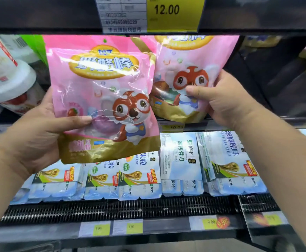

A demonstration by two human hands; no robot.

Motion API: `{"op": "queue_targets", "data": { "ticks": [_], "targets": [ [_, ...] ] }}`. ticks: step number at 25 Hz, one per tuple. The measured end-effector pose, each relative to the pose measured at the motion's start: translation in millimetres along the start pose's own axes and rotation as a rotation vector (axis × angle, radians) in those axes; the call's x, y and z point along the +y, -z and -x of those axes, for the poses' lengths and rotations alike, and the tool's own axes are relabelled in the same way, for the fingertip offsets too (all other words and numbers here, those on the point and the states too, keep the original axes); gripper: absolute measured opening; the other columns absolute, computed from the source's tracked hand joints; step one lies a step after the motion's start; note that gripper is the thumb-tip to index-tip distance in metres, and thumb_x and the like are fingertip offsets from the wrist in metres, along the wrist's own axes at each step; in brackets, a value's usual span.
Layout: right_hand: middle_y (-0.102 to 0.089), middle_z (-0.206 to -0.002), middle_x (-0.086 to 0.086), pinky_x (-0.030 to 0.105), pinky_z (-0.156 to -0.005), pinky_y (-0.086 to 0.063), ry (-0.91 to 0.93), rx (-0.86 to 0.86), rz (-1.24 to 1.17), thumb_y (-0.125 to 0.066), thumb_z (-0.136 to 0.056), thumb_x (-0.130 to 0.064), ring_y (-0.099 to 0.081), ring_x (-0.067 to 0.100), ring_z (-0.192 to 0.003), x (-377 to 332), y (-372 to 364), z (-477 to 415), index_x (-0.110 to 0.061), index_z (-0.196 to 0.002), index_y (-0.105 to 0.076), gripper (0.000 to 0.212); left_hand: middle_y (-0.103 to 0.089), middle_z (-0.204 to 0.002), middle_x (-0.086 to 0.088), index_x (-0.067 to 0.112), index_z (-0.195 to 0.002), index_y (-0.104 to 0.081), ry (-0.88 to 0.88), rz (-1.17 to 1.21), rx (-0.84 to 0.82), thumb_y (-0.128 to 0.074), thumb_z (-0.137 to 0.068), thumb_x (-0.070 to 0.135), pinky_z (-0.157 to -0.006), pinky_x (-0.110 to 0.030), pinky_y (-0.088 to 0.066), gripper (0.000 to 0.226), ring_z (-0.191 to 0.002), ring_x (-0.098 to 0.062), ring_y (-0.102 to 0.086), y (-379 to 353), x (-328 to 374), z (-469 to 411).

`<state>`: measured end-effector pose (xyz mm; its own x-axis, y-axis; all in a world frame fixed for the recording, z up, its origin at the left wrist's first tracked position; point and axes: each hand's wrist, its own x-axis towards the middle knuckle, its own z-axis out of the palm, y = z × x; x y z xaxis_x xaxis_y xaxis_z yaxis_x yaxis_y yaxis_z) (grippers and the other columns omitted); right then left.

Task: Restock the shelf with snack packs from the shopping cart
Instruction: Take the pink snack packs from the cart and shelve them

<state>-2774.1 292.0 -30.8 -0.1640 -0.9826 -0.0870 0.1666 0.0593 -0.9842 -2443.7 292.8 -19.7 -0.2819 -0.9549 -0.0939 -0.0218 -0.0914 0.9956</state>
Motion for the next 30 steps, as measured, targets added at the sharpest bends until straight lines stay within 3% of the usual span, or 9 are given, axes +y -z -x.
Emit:
{"op": "queue_targets", "data": {
  "ticks": [3,5,7,10,13,16,19,26,30],
  "targets": [
    [-0.072,-0.115,0.015,0.041,-0.088,-0.058,-0.136,-0.139,0.091,-0.076,-0.062,0.007,-0.070,0.031,-0.105,0,8,7,-0.002,-0.127,-0.056,0.069,-0.073,-0.115,-0.004,0.025,-0.137,-0.050,0.048,0.104,-0.013,-0.057,-0.069,-0.011,-0.081,-0.042,-0.060,0.077,-0.104,-0.024,-0.071,-24,4,-8],
    [-0.072,-0.115,0.013,0.042,-0.091,-0.057,-0.169,-0.183,0.183,-0.077,-0.062,0.008,-0.070,0.028,-0.106,-1,11,5,-0.004,-0.126,-0.058,0.068,-0.075,-0.109,-0.002,0.026,-0.134,-0.052,0.059,0.121,0.018,-0.054,-0.070,-0.013,-0.076,-0.035,-0.061,0.075,-0.100,-0.021,-0.073,-26,1,-10],
    [-0.074,-0.111,0.011,0.044,-0.094,-0.056,-0.138,-0.144,0.290,-0.080,-0.063,0.009,-0.071,0.026,-0.104,-4,11,-4,-0.005,-0.121,-0.062,0.062,-0.076,-0.107,0.000,0.028,-0.130,-0.054,0.073,0.142,0.037,-0.054,-0.072,-0.015,-0.073,-0.032,-0.061,0.073,-0.098,-0.020,-0.073,-25,-1,-13],
    [-0.073,-0.111,0.004,0.040,-0.094,-0.056,-0.030,0.022,0.413,-0.088,-0.057,0.000,-0.070,0.018,-0.104,-3,13,-20,-0.010,-0.121,-0.060,0.070,-0.076,-0.105,0.002,0.027,-0.131,-0.054,0.083,0.143,0.062,-0.056,-0.068,-0.011,-0.070,-0.029,-0.060,0.074,-0.096,-0.018,-0.074,-25,-6,-19],
    [-0.071,-0.109,-0.001,0.030,-0.089,-0.057,0.060,0.243,0.489,-0.091,-0.062,-0.009,-0.069,0.011,-0.100,6,11,-32,-0.015,-0.113,-0.053,0.064,-0.076,-0.108,0.000,0.026,-0.136,-0.052,0.092,0.152,0.072,-0.057,-0.067,-0.010,-0.071,-0.031,-0.060,0.078,-0.097,-0.020,-0.073,-25,-10,-22],
    [-0.073,-0.100,0.002,0.031,-0.085,-0.059,0.097,0.315,0.446,-0.089,-0.067,-0.014,-0.071,0.012,-0.092,21,8,-36,-0.020,-0.098,-0.053,0.048,-0.076,-0.108,0.000,0.026,-0.134,-0.053,0.094,0.167,0.062,-0.057,-0.067,-0.010,-0.071,-0.030,-0.060,0.076,-0.097,-0.021,-0.073,-28,-13,-26],
    [-0.072,-0.096,0.004,0.032,-0.080,-0.058,0.150,0.387,0.503,-0.089,-0.067,-0.023,-0.071,0.017,-0.089,30,9,-42,-0.029,-0.088,-0.050,0.045,-0.074,-0.113,-0.004,0.024,-0.136,-0.051,0.110,0.175,0.058,-0.056,-0.069,-0.011,-0.073,-0.035,-0.061,0.076,-0.100,-0.024,-0.072,-34,-14,-31],
    [-0.069,-0.093,-0.001,0.020,-0.068,-0.048,0.201,0.462,0.600,-0.088,-0.068,-0.031,-0.065,0.010,-0.081,31,3,-65,-0.032,-0.084,-0.041,0.050,-0.072,-0.117,-0.009,0.024,-0.138,-0.049,0.141,0.218,0.031,-0.056,-0.071,-0.011,-0.079,-0.040,-0.060,0.076,-0.105,-0.028,-0.071,-38,-11,-38],
    [-0.068,-0.093,-0.007,0.032,-0.081,-0.056,0.194,0.490,0.584,-0.087,-0.067,-0.033,-0.068,0.010,-0.087,34,-2,-71,-0.023,-0.100,-0.046,0.054,-0.071,-0.120,-0.010,0.027,-0.138,-0.049,0.150,0.221,0.015,-0.057,-0.070,-0.010,-0.082,-0.042,-0.059,0.078,-0.106,-0.029,-0.070,-40,-12,-39]
  ]
}}
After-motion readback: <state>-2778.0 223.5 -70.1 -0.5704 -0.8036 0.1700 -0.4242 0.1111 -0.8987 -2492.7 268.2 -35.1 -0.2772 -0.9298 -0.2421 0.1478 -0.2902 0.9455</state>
